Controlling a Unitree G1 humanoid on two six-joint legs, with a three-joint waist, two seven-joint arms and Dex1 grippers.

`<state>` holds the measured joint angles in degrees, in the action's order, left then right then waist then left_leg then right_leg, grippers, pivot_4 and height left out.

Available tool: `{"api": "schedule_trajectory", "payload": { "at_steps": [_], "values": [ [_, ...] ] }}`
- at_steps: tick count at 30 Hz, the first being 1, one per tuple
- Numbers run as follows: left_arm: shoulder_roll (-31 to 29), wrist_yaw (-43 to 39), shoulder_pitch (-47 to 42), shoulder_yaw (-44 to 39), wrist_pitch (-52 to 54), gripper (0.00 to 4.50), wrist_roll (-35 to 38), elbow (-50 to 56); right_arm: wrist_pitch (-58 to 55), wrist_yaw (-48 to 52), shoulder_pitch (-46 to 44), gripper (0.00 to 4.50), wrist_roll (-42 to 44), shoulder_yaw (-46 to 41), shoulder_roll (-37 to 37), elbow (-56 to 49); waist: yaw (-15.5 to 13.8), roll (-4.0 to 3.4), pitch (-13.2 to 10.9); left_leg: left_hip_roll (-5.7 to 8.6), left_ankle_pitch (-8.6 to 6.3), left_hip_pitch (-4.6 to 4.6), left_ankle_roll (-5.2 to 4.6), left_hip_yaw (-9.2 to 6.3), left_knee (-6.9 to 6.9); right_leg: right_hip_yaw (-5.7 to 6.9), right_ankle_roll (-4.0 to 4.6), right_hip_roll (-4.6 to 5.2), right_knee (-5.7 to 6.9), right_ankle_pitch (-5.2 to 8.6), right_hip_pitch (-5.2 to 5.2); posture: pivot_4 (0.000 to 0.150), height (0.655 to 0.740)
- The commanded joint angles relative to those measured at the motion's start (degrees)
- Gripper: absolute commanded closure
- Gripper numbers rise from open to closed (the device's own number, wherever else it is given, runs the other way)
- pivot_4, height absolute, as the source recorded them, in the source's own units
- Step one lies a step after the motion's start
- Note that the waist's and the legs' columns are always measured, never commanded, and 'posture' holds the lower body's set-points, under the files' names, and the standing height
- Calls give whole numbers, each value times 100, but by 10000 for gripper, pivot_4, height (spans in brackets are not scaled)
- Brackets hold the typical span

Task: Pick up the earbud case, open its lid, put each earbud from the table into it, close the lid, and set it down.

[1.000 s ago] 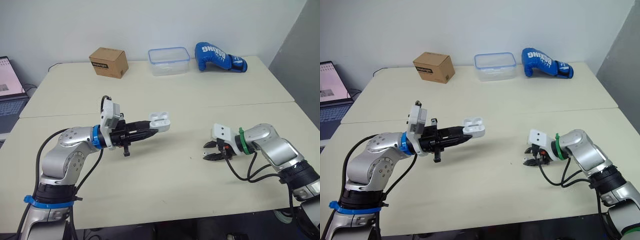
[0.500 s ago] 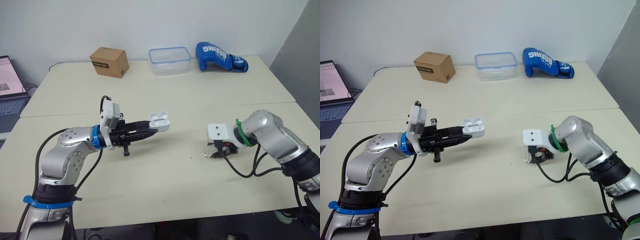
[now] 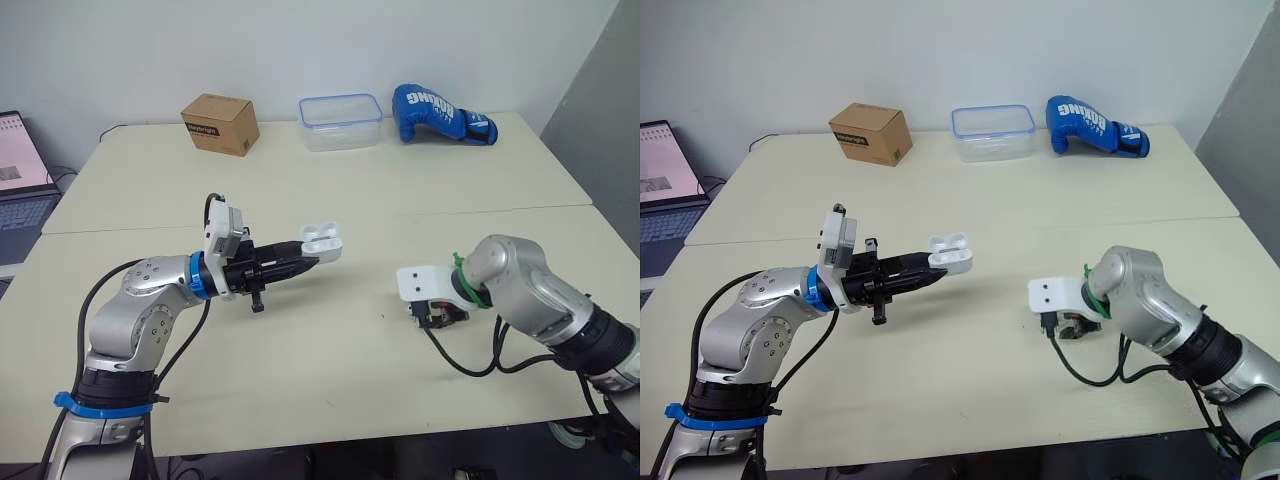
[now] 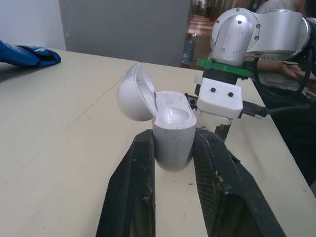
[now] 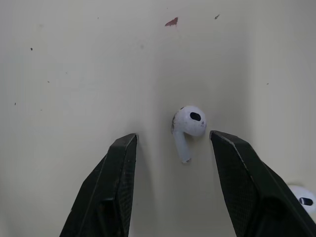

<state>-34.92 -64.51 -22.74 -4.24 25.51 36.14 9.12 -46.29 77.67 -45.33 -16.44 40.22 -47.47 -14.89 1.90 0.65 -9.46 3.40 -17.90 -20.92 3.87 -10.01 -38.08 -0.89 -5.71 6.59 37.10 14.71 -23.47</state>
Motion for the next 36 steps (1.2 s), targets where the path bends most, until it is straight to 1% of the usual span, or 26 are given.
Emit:
{"api": "schedule_trajectory", "payload": {
  "at_steps": [1,13,36],
  "values": [
    [34,11,11,-3,-150,37855,8,229,-217,48,-240,20722,-200,83,44,-133,-1,0,0,0,0,0,0,0,0,0,0,0,1,0,0,1500,7307],
    [110,77,113,10,-203,37855,2,281,-548,263,-627,20722,-215,359,147,-60,-2,0,0,0,0,0,0,-1,0,1,0,0,0,0,-1,1500,7307],
    [98,154,222,3,-170,37855,25,388,-1006,149,-594,20722,-171,588,354,-86,-2,0,0,0,0,0,0,-1,0,1,0,0,0,0,-2,1500,7307]
  ]
}}
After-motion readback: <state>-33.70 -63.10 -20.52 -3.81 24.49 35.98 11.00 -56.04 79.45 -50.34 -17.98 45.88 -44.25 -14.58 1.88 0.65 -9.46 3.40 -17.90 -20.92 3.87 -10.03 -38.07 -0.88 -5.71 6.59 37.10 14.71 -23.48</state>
